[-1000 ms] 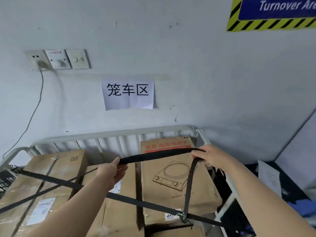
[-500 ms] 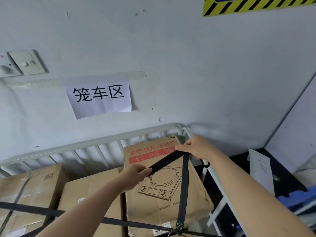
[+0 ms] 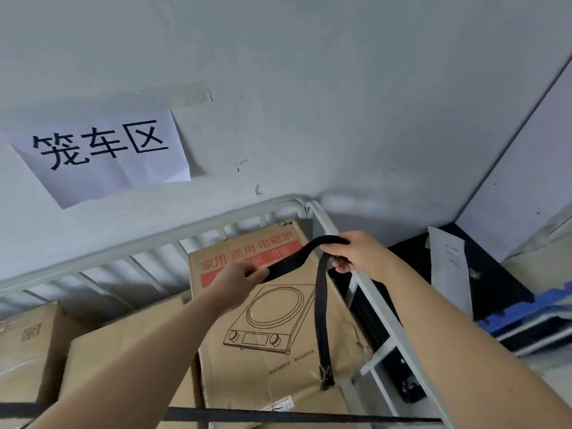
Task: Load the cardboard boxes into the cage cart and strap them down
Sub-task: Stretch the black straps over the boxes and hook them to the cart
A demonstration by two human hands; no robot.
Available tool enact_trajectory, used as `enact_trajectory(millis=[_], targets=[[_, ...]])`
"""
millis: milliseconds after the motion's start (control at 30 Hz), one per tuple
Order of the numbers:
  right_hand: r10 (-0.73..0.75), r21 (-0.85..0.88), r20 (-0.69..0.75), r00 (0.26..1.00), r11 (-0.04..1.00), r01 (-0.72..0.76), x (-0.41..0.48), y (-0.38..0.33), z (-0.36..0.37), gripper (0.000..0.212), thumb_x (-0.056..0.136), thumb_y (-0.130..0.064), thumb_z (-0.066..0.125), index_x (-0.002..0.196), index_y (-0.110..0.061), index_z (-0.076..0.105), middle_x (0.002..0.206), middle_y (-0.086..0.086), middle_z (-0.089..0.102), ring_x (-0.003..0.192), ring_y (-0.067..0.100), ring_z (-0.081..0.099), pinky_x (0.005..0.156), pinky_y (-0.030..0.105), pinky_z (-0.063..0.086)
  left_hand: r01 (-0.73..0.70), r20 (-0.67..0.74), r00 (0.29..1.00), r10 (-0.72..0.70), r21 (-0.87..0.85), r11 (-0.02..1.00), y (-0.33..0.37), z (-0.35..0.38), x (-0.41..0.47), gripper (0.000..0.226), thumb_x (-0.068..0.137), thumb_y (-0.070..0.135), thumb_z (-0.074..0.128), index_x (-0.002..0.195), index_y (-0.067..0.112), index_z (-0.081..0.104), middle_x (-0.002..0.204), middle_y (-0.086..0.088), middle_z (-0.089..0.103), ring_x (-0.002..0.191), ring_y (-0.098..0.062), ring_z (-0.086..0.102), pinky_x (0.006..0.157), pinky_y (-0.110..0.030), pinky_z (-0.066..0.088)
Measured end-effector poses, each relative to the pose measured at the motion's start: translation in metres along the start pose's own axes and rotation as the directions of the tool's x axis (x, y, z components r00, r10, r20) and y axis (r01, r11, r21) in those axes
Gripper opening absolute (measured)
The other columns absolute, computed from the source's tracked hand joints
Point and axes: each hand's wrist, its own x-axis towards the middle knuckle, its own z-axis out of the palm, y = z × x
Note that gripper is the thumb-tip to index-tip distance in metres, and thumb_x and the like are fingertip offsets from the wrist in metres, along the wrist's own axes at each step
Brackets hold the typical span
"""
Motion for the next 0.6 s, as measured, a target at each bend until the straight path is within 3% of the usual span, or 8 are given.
enact_trajectory(millis=[167,300,467,600], targets=[[0.055,0.055,0.009,0.998,0.997,-0.055,-0.003,0.039,0.027,0.017,0.091,-0.012,0.062,0.101,0.002,0.063,0.067,0.006,0.057,0.059,0.015,0.055,0.072,0.035,0.053,0.048,0.094,0.995,-0.046,-0.022,0.999,-0.016,0.041,-0.007,0.028,0.094,0.035,0.055,0.088,0.009,0.061,0.064,-0.001,0.046,0.053,-0.012,0.039,0.051,-0.025,0.032],[0.038,0.202,-0.048,0.998,0.979,-0.028,0.001,0.046,0.028,0.02,0.091,-0.006,0.061,0.108,0.004,0.059,0.077,0.01,0.054,0.064,0.015,0.054,0.066,0.029,0.053,0.031,0.078,0.997,-0.026,-0.074,0.997,-0.022,0.042,-0.007,0.024,0.092,0.038,0.056,0.085,0.016,0.061,0.065,-0.002,0.048,0.054,-0.014,0.042,0.053,-0.03,0.035],[0.001,0.232,-0.142,0.99,0.972,0.032,0.017,0.048,0.014,0.015,0.094,-0.003,0.052,0.108,-0.003,0.058,0.089,0.015,0.059,0.084,0.02,0.062,0.087,0.034,0.055,-0.068,0.032,0.997,0.071,-0.093,0.993,-0.007,0.023,0.009,0.022,0.091,0.041,0.058,0.082,0.022,0.063,0.068,-0.001,0.055,0.058,-0.014,0.049,0.058,-0.032,0.041],[-0.004,0.244,-0.112,0.994,0.969,0.031,0.03,0.049,0.009,0.019,0.094,-0.003,0.053,0.112,-0.003,0.059,0.096,0.016,0.064,0.094,0.022,0.066,0.089,0.034,0.054,-0.079,0.075,0.994,0.082,-0.043,0.996,0.006,0.019,0.034,0.02,0.093,0.036,0.056,0.083,0.02,0.063,0.069,0.0,0.056,0.057,-0.013,0.049,0.055,-0.026,0.042]])
